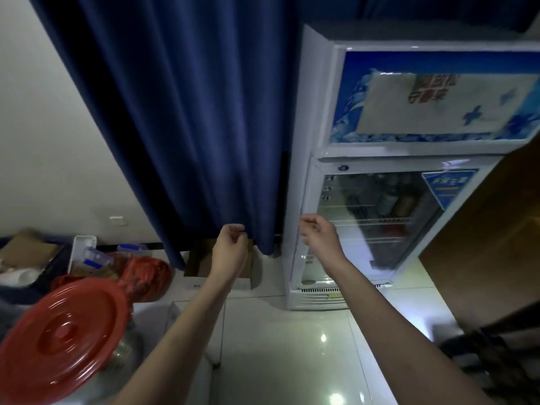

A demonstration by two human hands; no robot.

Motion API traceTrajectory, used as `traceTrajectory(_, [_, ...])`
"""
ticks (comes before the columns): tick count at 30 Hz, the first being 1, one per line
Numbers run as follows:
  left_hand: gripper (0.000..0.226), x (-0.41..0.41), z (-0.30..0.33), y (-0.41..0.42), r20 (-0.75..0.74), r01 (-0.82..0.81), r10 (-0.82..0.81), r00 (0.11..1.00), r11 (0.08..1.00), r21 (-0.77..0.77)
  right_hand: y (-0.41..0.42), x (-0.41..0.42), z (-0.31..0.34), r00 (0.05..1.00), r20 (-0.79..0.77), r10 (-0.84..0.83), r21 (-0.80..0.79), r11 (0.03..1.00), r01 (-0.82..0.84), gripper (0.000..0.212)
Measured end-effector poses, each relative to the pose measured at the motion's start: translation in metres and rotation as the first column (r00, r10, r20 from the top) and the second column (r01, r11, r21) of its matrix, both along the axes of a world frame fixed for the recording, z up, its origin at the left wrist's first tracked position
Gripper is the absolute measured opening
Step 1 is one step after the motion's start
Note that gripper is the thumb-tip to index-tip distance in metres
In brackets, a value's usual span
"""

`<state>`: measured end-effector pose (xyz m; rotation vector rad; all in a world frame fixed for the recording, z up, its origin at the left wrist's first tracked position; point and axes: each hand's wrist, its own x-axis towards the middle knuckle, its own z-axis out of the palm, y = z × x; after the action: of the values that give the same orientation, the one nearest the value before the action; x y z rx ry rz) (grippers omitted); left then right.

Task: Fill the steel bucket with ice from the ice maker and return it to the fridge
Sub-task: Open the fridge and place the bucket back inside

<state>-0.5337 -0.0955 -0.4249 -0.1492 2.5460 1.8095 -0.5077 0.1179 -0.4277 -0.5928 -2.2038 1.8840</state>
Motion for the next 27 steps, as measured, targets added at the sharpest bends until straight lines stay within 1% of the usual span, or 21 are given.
traceTrajectory(2, [0.018,-0.010,-0.003,0.038,0.019,0.039,-0.039,0.999,0.999,0.006,0.037,-0.001,0.002,1.000,-0.007,-0.028,0.003,1.000,0.028,0.016])
traceTrajectory(5, [0.019,-0.019,-0.003,0.089,0.044,0.092,-0.094,0.995,0.995,0.039,0.083,-0.005,0.005,0.999,-0.012,-0.050,-0.007,0.999,0.050,0.012])
traceTrajectory(8, [0.017,-0.023,-0.004,0.130,0.086,0.093,-0.102,0.991,0.990,0.101,0.119,-0.015,0.005,0.999,-0.018,-0.037,-0.001,0.999,0.037,0.013])
traceTrajectory(12, [0.016,-0.030,-0.012,0.162,0.101,0.101,-0.113,0.988,0.988,0.119,0.144,-0.028,0.005,1.000,-0.019,-0.020,-0.006,1.000,0.020,0.016])
traceTrajectory(16, [0.019,-0.049,-0.011,0.185,0.122,0.102,-0.120,0.985,0.984,0.148,0.158,-0.045,0.003,1.000,-0.024,-0.019,-0.004,1.000,0.019,0.014])
traceTrajectory(21, [0.013,-0.090,-0.004,0.206,0.069,0.117,-0.129,0.989,0.982,0.148,0.171,-0.065,-0.001,0.999,-0.028,-0.034,-0.009,0.999,0.034,0.014])
traceTrajectory(24, [0.012,-0.118,0.002,0.217,0.028,0.128,-0.131,0.991,0.986,0.105,0.178,-0.081,-0.003,0.998,-0.029,-0.059,0.004,0.998,0.059,0.015])
traceTrajectory(25, [0.015,-0.129,0.002,0.221,0.004,0.143,-0.144,0.990,0.986,0.087,0.180,-0.086,-0.003,0.997,-0.031,-0.069,0.011,0.998,0.070,0.014])
traceTrajectory(27, [0.034,-0.151,0.000,0.227,-0.050,0.179,-0.177,0.983,0.983,0.040,0.183,-0.095,-0.003,0.996,-0.028,-0.086,0.023,0.996,0.087,0.014])
